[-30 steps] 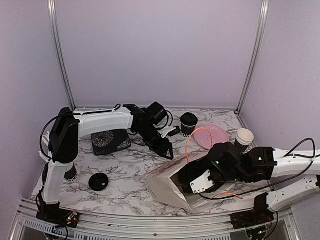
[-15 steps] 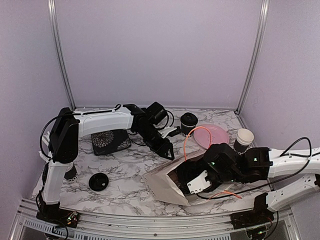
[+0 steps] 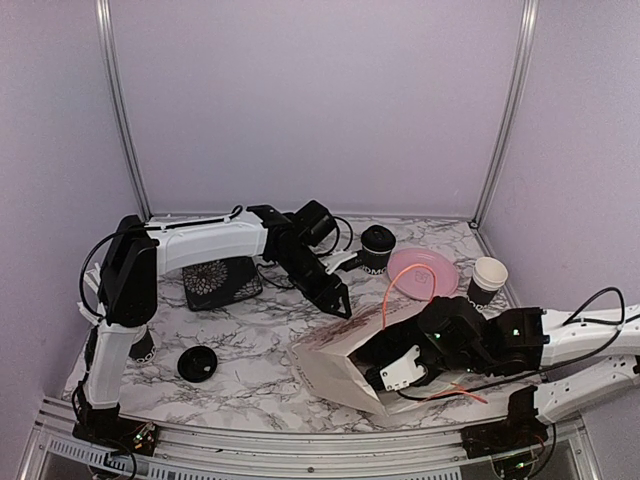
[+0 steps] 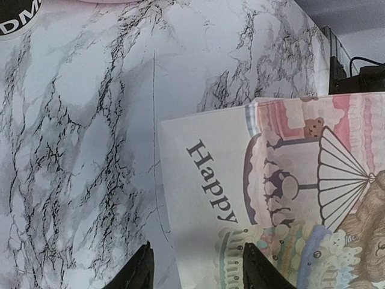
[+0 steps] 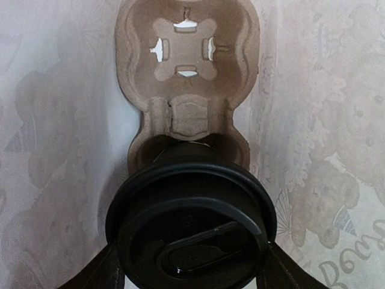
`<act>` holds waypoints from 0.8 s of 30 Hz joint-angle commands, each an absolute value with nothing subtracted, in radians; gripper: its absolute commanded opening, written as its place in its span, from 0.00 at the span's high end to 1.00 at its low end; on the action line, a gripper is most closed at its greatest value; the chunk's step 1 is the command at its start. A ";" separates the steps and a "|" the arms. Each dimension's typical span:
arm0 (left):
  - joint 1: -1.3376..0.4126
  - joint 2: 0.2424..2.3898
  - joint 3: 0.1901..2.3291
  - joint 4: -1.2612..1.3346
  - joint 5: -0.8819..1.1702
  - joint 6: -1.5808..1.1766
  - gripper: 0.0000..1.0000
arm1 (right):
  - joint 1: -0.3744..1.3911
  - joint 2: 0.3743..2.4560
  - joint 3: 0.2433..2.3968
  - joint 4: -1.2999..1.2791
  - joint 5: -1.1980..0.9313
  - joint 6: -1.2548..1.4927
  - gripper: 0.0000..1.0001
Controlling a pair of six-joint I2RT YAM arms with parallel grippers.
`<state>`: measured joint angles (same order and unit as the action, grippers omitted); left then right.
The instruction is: Pack the takeout coffee
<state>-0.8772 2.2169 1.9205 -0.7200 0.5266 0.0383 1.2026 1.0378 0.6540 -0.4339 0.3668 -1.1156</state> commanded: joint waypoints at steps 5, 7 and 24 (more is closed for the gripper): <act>-0.862 2.264 1.995 -0.814 0.548 0.092 0.49 | 1.216 1.023 0.595 -0.394 0.408 -1.121 0.52; -0.856 2.272 2.006 -0.828 0.548 0.098 0.49 | 1.218 1.018 0.585 -0.383 0.413 -1.122 0.52; -0.794 2.106 1.874 -0.837 0.408 0.099 0.47 | 1.209 1.183 0.827 -0.642 0.212 -1.029 0.50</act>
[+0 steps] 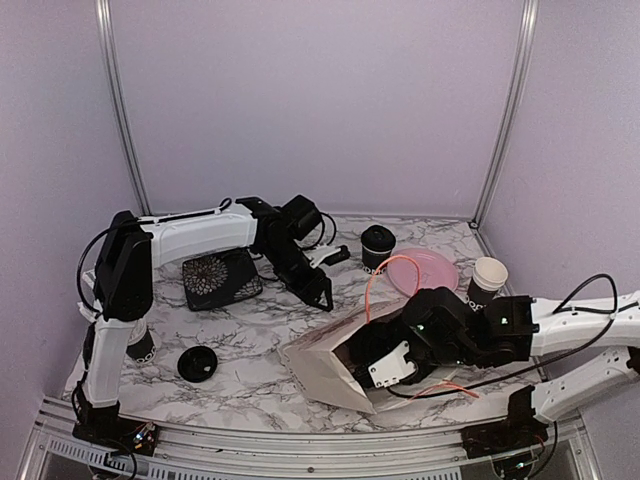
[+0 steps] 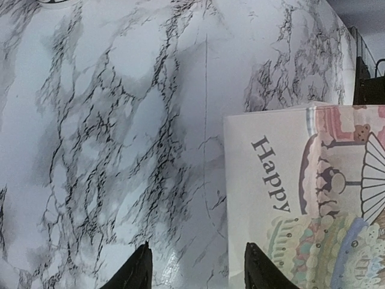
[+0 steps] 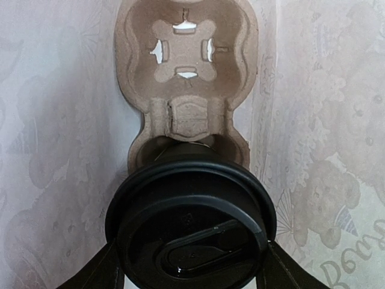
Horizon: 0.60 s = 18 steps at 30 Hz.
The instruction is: Pack the takeout coffee
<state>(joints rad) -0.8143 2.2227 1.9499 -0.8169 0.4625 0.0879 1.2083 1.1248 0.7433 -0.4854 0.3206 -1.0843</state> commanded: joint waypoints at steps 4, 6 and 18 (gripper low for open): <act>-0.774 2.018 1.807 -0.824 0.367 0.093 0.45 | 1.196 1.264 0.928 -0.746 0.141 -0.994 0.50; -0.756 1.981 1.801 -0.827 0.333 0.092 0.45 | 1.186 1.308 0.973 -0.804 0.105 -0.985 0.50; -0.699 1.866 1.826 -0.861 0.266 0.114 0.44 | 1.077 1.646 1.319 -1.184 -0.114 -0.936 0.55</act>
